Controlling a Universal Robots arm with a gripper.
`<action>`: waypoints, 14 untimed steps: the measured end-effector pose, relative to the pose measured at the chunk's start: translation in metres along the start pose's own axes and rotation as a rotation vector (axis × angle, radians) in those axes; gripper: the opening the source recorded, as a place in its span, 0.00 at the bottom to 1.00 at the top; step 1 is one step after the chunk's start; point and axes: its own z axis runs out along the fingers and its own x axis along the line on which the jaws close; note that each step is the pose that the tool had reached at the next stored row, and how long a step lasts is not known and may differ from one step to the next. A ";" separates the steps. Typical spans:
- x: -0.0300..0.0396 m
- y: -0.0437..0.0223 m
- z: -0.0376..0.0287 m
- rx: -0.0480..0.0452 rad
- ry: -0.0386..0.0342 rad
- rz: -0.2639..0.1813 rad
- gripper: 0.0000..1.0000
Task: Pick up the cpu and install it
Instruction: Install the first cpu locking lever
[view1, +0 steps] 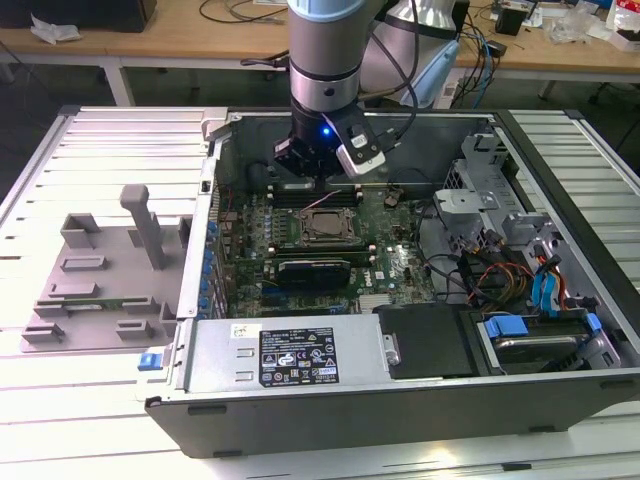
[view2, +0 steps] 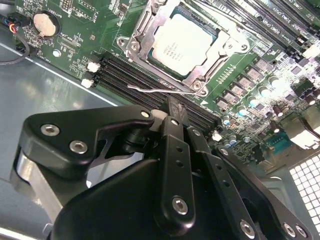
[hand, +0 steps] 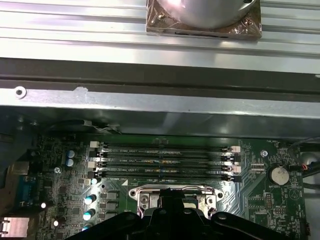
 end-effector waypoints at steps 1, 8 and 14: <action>0.0000 0.0000 0.0001 0.0002 -0.0005 0.003 0.11; 0.0001 -0.0002 0.0009 0.0012 -0.0048 0.025 0.11; 0.0001 -0.0003 0.0017 0.0020 -0.0082 0.043 0.11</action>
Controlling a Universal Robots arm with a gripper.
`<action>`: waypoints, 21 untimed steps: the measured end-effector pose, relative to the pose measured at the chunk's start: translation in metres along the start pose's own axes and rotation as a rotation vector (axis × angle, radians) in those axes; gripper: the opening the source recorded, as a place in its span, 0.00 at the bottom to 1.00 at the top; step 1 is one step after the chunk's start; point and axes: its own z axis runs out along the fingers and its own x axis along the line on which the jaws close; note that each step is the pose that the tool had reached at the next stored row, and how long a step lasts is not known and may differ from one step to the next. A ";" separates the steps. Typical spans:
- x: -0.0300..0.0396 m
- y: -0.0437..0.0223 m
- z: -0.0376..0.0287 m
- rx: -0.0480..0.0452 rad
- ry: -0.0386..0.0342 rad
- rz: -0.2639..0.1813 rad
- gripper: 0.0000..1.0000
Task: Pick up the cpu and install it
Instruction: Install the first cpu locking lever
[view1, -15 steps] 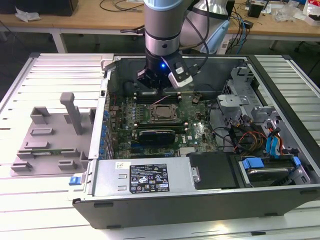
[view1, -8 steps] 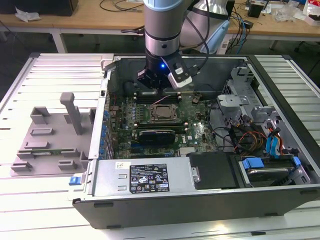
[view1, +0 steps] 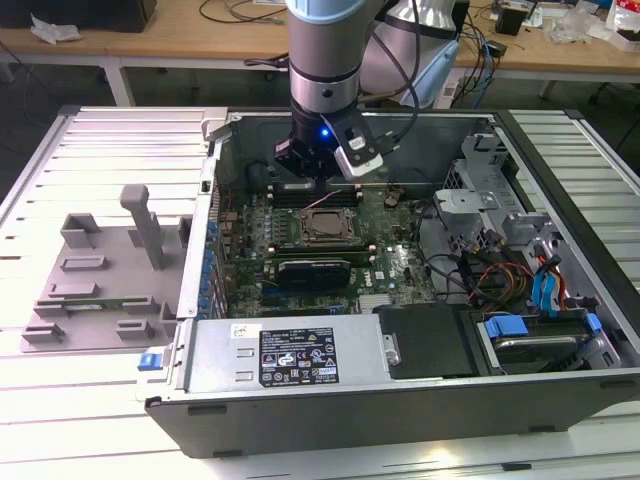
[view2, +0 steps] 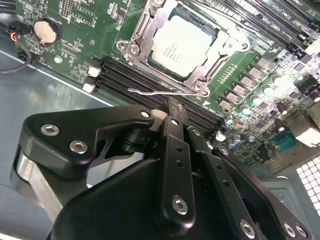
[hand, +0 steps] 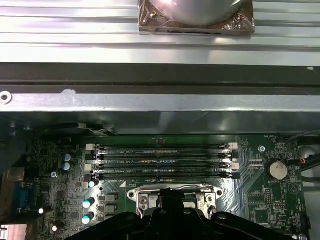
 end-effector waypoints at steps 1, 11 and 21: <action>0.0000 0.0000 0.0001 0.0001 -0.0006 0.003 0.11; 0.0001 -0.0005 0.0025 0.0032 -0.0144 0.075 0.11; 0.0004 0.0018 0.0097 0.0105 -0.0439 0.229 0.11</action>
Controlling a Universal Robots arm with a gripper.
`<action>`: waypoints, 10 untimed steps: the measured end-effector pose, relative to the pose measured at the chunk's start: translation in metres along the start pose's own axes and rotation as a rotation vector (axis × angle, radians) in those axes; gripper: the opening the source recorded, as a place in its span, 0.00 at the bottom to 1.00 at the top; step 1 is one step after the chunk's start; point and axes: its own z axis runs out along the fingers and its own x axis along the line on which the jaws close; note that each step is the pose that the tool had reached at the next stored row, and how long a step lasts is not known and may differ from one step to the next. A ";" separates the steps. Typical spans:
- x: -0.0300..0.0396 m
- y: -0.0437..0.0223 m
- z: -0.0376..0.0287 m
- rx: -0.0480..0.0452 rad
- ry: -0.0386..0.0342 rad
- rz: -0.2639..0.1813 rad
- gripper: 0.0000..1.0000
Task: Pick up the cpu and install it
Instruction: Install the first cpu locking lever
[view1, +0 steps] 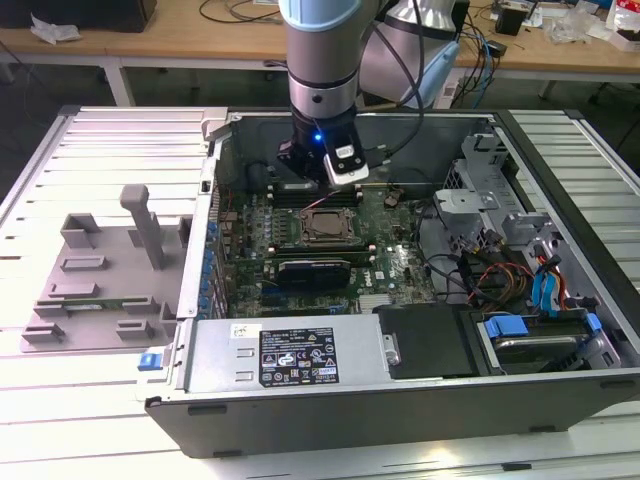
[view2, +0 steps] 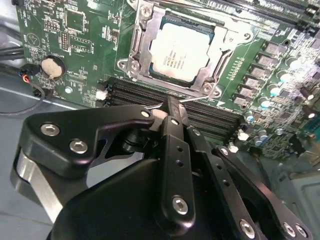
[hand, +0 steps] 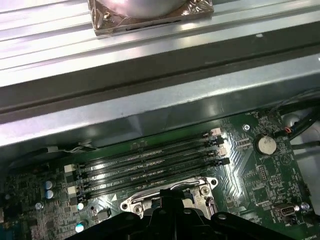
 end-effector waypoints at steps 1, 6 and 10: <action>0.0005 0.0017 0.0012 0.0002 -0.0009 0.005 0.11; 0.0027 0.0070 0.0109 0.0042 -0.0056 0.025 0.11; 0.0032 0.0077 0.0150 0.0095 -0.0084 0.034 0.11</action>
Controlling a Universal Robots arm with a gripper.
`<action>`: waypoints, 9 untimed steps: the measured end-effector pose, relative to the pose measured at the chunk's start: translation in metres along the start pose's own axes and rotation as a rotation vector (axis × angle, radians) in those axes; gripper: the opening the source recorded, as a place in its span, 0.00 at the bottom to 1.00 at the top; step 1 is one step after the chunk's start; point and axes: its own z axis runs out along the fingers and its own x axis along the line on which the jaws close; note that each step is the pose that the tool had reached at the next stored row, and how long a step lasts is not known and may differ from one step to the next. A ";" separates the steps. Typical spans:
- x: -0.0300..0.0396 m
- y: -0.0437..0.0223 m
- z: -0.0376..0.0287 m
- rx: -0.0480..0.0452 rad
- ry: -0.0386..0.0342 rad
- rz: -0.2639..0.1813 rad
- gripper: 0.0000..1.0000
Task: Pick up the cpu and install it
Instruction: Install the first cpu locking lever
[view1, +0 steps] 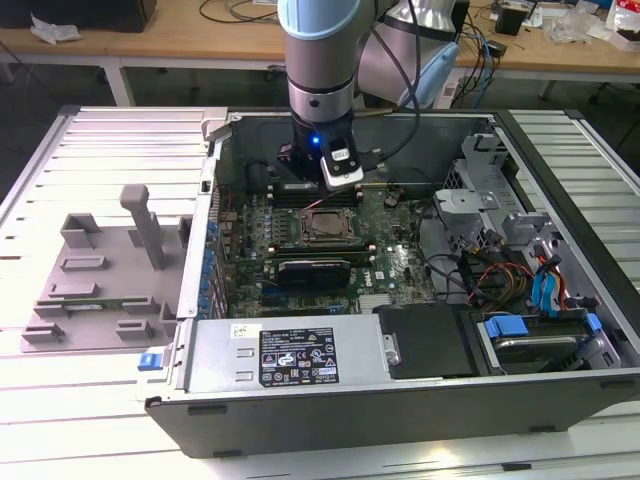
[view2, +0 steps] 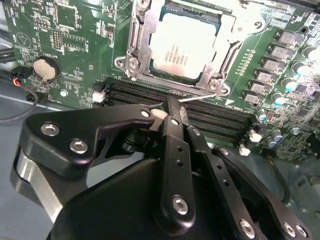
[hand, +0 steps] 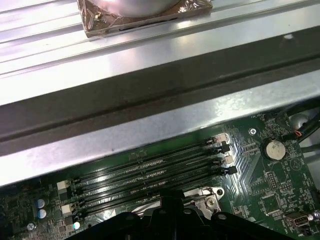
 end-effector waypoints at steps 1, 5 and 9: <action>0.0000 0.0000 0.0000 0.0000 -0.0001 0.000 0.11; 0.0002 -0.0009 0.0052 0.0008 -0.0004 0.000 0.11; -0.0023 -0.0005 0.0082 0.0052 -0.0021 0.002 0.11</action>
